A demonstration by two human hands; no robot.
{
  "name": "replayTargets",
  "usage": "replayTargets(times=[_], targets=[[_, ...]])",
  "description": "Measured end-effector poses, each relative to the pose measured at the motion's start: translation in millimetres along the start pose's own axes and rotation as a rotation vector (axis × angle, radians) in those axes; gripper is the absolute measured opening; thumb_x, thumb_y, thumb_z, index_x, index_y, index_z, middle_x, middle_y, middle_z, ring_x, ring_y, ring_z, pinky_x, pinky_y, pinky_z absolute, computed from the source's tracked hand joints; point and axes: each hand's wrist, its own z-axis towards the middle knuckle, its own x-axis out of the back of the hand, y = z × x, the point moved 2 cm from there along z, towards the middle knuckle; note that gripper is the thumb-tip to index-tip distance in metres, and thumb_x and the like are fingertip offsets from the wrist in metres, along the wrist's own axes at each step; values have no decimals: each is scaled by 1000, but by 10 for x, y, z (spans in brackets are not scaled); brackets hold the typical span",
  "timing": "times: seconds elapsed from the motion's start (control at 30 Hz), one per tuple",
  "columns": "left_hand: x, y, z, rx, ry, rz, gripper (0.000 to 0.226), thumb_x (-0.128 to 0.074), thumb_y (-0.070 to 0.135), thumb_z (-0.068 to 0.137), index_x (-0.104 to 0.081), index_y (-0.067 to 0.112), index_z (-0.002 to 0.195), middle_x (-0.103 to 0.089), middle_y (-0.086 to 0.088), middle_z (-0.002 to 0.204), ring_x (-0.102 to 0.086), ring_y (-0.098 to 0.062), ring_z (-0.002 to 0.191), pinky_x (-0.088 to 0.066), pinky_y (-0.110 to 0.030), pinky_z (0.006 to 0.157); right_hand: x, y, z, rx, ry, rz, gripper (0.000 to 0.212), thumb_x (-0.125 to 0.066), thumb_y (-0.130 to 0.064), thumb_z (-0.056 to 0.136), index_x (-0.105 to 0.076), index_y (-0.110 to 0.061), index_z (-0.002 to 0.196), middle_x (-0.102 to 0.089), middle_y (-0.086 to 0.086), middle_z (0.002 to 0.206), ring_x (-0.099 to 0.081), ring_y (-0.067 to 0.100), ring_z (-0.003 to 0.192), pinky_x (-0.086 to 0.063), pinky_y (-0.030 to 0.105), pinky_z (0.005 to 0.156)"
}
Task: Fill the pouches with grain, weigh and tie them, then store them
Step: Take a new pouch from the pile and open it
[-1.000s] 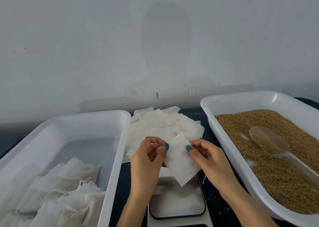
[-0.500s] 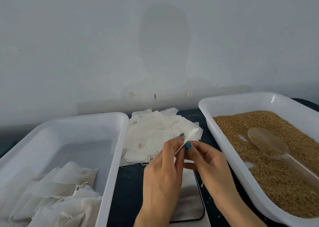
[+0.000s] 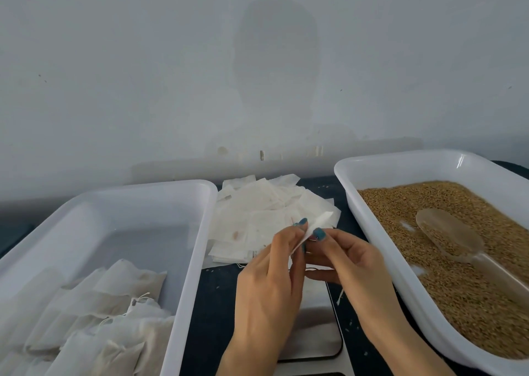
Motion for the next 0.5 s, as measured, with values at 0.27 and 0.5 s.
replayTargets(times=[0.27,0.5], targets=[[9,-2,11,-20,27,-7,23,-52,32,97,-48,23,117,-72,13,108,-69,0,87,-55,-15,63,10,-1,-16,21,-30,-91,23,-64,-28,86,-74,-8,88,-77,6,79,-76,18,76,-59,25,60],[2,15,-15,33,-41,-48,28,-57,31,94,-45,26,119,-73,10,95,-71,-6,80,-58,-21,60,39,-57,-32,134,27,-214,23,-68,-50,73,-72,-28,72,-73,1,70,-72,14,67,-56,27,52]])
